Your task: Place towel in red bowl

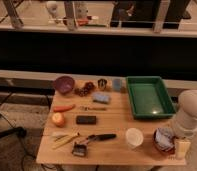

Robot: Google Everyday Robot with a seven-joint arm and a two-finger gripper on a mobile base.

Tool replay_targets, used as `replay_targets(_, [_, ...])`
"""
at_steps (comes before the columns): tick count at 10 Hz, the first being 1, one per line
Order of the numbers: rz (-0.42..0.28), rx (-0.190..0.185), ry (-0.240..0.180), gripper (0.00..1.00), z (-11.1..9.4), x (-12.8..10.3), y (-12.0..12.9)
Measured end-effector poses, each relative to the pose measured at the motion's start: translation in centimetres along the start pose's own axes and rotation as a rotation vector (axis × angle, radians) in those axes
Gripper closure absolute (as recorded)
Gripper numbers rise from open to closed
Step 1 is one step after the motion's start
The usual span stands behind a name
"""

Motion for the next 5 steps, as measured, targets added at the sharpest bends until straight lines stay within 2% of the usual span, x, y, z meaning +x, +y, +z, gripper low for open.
replay_targets(3, [0.004, -0.015, 0.005, 0.2, 0.15, 0.12, 0.24])
replay_targets(5, [0.009, -0.031, 0.009, 0.28, 0.53, 0.4, 0.51])
